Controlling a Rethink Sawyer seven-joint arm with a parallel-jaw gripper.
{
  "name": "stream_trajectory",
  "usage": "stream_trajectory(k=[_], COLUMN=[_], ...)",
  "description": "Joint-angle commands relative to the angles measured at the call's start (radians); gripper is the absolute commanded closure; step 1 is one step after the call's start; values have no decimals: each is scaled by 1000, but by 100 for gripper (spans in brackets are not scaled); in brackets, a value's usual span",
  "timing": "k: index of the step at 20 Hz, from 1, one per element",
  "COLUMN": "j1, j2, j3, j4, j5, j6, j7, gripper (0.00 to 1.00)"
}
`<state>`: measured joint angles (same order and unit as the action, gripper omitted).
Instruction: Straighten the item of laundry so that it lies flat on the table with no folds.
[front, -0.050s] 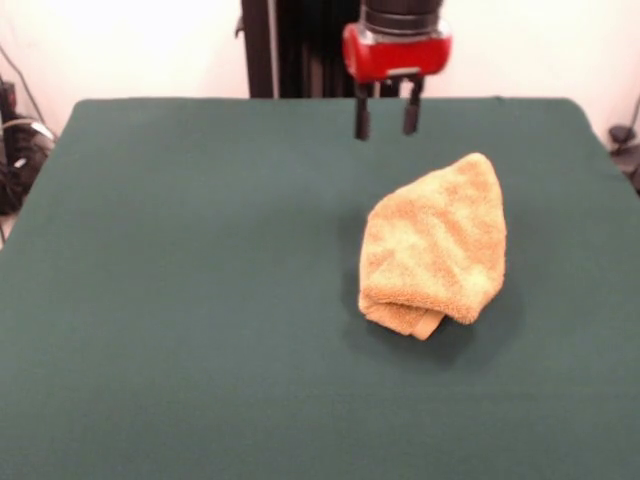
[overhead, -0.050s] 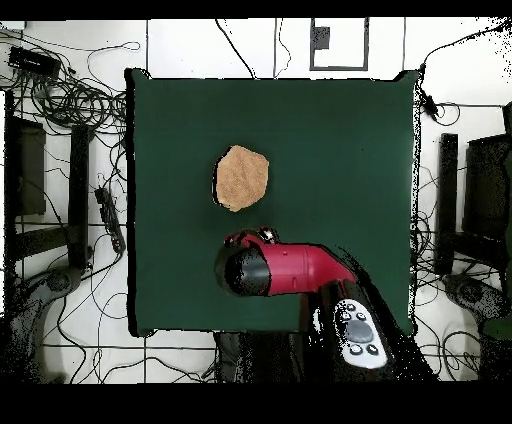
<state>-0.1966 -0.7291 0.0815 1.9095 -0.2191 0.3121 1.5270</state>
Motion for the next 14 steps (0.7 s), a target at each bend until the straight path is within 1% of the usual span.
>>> stream_trajectory(k=[1,4,8,11,14], j1=[127,159,175,217,251], j2=[74,88,84,81,97], j3=[-41,-52,-46,-96,-141], j4=[-194,-234,-257,-275,-275], j5=[150,179,205,221,242], j6=[161,175,216,237,212], j7=[296,286,252,287,326], gripper=[0,0,0,0,0])
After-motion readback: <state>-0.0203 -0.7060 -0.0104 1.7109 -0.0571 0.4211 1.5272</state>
